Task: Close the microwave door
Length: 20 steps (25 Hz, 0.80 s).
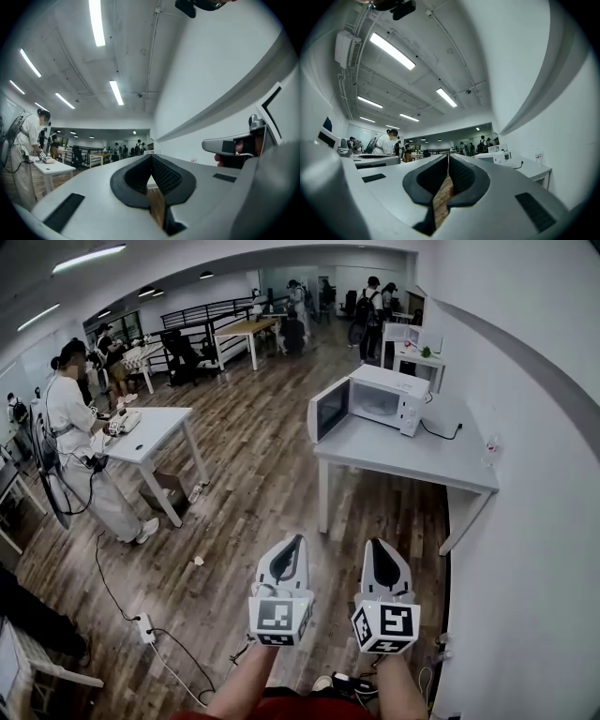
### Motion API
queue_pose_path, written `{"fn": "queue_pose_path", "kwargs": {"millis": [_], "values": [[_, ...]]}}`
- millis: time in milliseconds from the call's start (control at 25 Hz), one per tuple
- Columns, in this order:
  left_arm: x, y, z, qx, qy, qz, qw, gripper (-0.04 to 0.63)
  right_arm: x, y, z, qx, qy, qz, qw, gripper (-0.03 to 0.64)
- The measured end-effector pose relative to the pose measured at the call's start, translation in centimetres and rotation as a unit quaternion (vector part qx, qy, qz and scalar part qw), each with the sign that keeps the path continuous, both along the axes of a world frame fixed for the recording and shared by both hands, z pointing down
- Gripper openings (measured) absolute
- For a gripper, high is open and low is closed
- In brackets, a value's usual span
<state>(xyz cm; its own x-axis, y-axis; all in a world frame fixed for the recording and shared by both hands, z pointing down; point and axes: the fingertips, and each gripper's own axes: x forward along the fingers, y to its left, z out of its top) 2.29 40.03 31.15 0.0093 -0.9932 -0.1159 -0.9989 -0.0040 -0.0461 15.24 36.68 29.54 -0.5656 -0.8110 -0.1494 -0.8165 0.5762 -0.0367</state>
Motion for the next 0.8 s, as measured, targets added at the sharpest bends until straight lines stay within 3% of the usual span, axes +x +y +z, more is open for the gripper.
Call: {"fn": "queue_pose_path", "kwargs": {"millis": [360, 800], "values": [[-1.3, -5.7, 1.5, -0.011, 0.008, -0.008, 0.9999, 0.026, -1.4, -5.6, 1.9, -0.005, 0.023, -0.002, 1.000, 0.029], [-8.5, -14.6, 2.3, -0.008, 0.019, -0.008, 0.9998, 0.026, -8.7, -14.4, 2.2, -0.001, 0.037, -0.006, 0.999, 0.029]]}}
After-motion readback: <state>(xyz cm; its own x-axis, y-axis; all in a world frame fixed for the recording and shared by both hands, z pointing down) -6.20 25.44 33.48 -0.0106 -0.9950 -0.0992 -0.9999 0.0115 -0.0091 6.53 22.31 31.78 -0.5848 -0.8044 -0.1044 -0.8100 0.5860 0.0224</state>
